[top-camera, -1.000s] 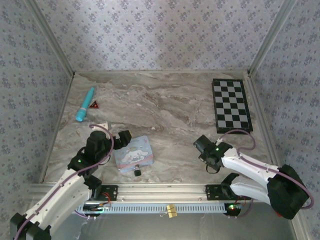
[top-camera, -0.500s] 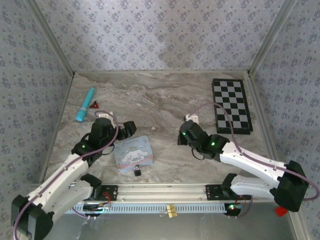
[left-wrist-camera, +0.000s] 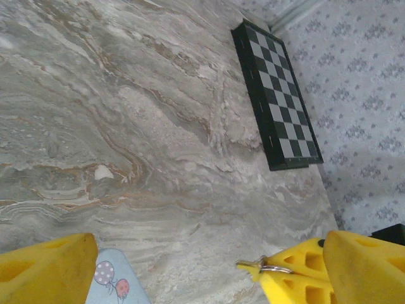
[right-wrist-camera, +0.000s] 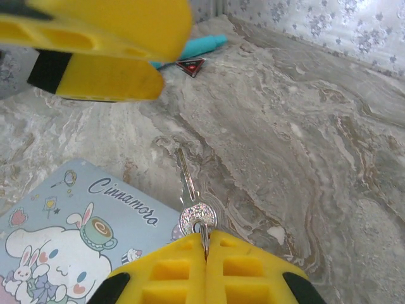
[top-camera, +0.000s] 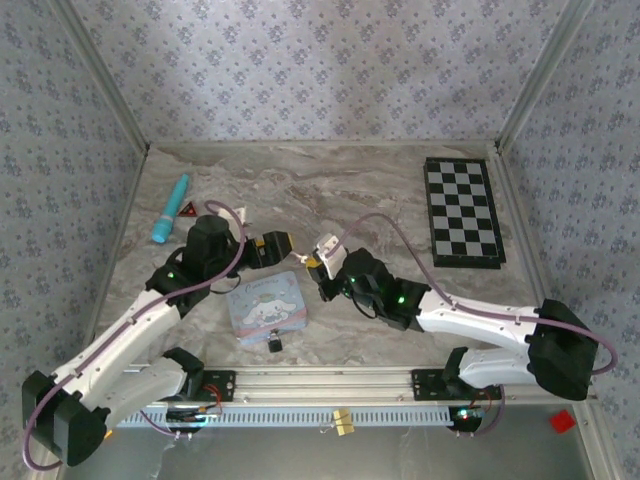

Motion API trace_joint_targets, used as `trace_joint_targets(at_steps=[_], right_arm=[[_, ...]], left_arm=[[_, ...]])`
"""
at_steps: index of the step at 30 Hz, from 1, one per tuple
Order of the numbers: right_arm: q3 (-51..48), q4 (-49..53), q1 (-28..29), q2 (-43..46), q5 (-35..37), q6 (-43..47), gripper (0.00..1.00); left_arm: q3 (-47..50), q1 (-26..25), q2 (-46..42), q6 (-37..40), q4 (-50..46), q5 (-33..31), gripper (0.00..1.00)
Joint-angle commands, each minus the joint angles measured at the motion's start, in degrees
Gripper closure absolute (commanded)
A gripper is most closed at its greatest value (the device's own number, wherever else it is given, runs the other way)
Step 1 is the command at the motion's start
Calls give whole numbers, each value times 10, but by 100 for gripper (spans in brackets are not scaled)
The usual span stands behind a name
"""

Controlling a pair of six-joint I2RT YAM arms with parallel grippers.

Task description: Unlock the padlock with the key

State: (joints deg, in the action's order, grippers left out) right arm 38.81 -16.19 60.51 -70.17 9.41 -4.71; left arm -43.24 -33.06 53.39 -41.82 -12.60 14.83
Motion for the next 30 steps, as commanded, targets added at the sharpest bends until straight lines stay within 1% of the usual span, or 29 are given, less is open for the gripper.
trace_joint_targets(at_steps=[1,4,6,7,10,11,13,15,16,19,26,30], right_arm=[[-24,-91,15,13,19,39,100],[-29,-93,17,17,29,31,100],[-39,-103,14,26,28,25,100],[-46,-114,11,31,20,16,100],[-76,-158,-18,55,-50,-38,100],[-85,-173,-28,61,-69,-53,100],[-93,-184,-35,69,-84,-59,100],[-89,-169,-36,73,-81,-55,100],[-90,-167,-36,74,-79,-54,100],[-97,-175,-36,76,-81,-54,100],[-101,-183,-36,73,-81,-56,100],[-98,-183,-36,70,-90,-57,100]], left_arm=[[-12,-17,10,-6,27,24,14],[-10,-32,19,-6,47,31,19],[-15,-42,27,5,52,47,19],[-19,-45,32,11,48,50,19],[-28,-52,40,18,44,64,21],[-28,-53,40,18,47,66,23],[-25,-54,39,16,57,69,30],[-18,-54,37,10,73,75,42],[-17,-55,38,8,80,79,46],[-16,-56,43,5,90,87,49],[-20,-57,48,7,92,96,62],[-21,-57,51,7,93,96,67]])
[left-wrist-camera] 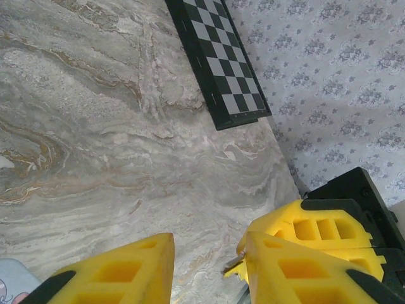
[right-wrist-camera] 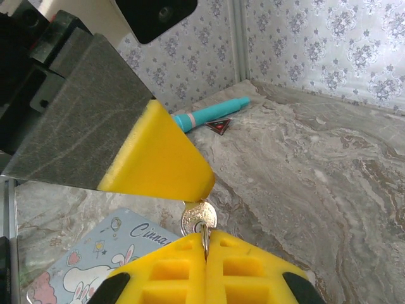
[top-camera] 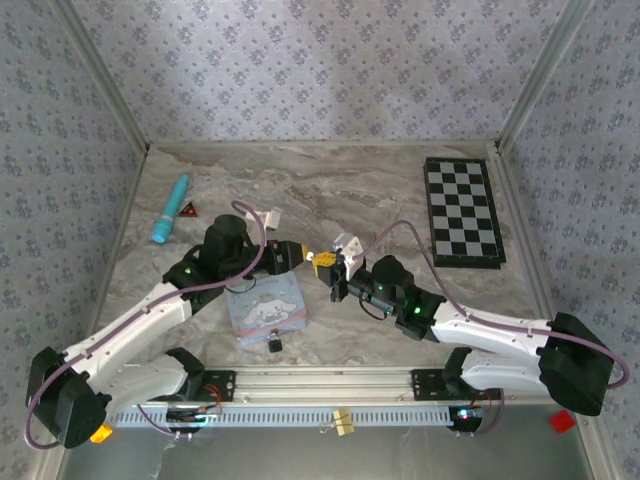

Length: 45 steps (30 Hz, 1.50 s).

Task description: Unlock the padlock with the key

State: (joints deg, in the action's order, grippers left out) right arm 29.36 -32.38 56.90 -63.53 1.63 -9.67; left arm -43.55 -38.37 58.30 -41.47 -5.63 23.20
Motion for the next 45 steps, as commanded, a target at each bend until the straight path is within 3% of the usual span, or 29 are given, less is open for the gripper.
trace_joint_targets(at_steps=[1,14,21,28,30,33,39,45], right_arm=[[-4,-21,0,3,-12,-7,100],[4,-12,-2,-3,-12,-9,100],[32,40,-7,-15,-2,-14,100],[56,116,-23,-13,-39,-17,99],[47,115,-41,-4,-73,-26,88],[42,127,-56,5,-96,-29,55],[21,127,-86,33,-116,-29,46],[-67,-91,-89,34,-138,-47,46]], left_arm=[[-18,-4,1,3,24,12,69],[-23,-5,4,2,32,19,88],[-28,-5,1,8,22,10,100],[-27,-6,-10,16,7,-31,100],[-26,-6,-15,17,2,-41,100],[-24,-6,-21,16,-5,-59,100],[-22,-6,-32,15,-18,-96,100],[-23,-7,-28,8,-15,-93,100]])
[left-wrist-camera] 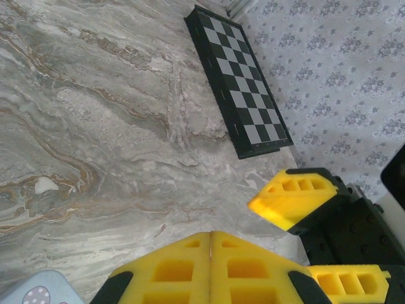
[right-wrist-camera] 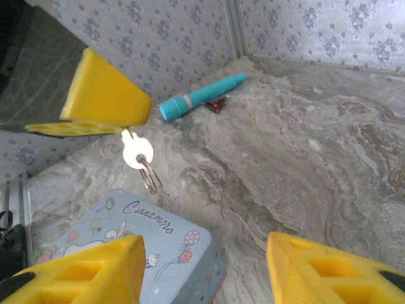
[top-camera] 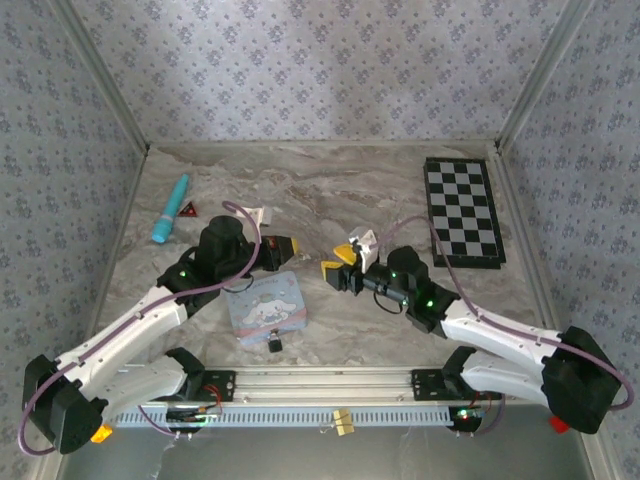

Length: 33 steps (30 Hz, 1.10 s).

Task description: Unlock the padlock with the key

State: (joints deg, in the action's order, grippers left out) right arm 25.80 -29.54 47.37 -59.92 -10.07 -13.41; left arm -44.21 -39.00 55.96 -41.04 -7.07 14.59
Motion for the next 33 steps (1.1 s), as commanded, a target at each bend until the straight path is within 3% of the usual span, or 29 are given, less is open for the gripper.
trace_joint_targets(at_steps=[1,5,10,15,23,33], right_arm=[[-40,-149,12,-8,-25,1,45],[-55,-229,21,-43,-48,16,45],[-56,-380,-20,-108,-156,-97,45],[-20,-404,-37,-146,-216,-200,45],[-11,-502,-86,-198,-253,-363,47],[-6,-501,-104,-184,-260,-390,51]], left_arm=[[-16,-3,-4,2,3,-5,100],[-18,-14,3,2,17,2,100],[-5,-31,5,2,63,24,100],[24,-35,-10,3,122,38,100],[26,-35,10,16,207,56,100],[16,-34,37,21,244,74,100]])
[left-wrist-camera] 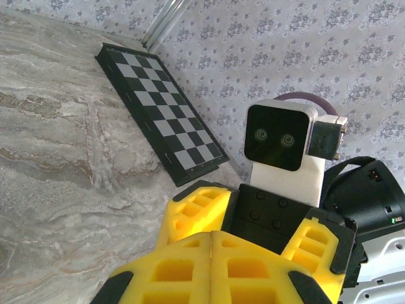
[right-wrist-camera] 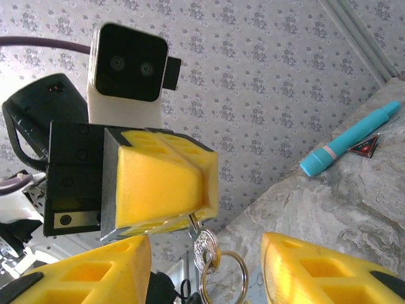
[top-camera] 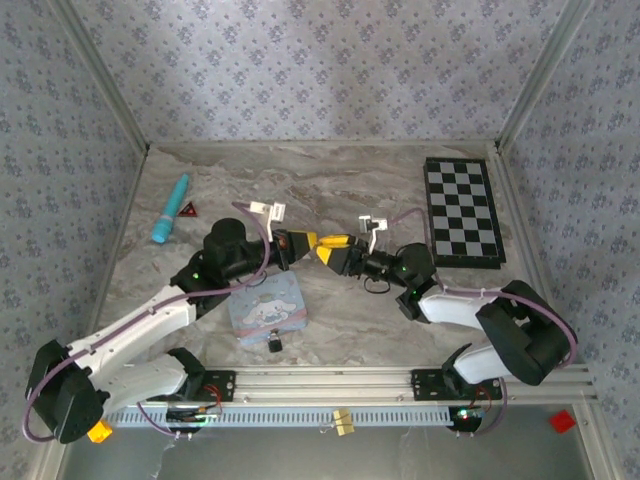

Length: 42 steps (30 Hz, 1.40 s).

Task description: Unlock the padlock with the key

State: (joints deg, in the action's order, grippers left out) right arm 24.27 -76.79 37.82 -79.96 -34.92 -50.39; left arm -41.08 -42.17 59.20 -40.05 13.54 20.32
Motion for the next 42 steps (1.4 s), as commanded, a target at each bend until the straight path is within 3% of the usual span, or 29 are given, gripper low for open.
trace_joint_targets(at_steps=[1,8,20,38,40,42], right_arm=[[10,-29,-10,18,-15,-23,52],[8,-29,-23,28,-31,-35,61],[3,-29,-33,38,-43,-41,68],[-15,-16,-60,76,-39,-52,100],[-23,10,-68,94,-31,-52,100],[-30,60,-78,121,-17,-41,100]], left_arm=[[-16,-3,7,10,42,17,100],[-26,-3,27,7,65,27,100],[-44,0,60,-6,90,49,100],[-46,4,105,-8,117,59,100],[-49,8,110,-7,108,50,100],[-59,12,114,-3,77,29,88]])
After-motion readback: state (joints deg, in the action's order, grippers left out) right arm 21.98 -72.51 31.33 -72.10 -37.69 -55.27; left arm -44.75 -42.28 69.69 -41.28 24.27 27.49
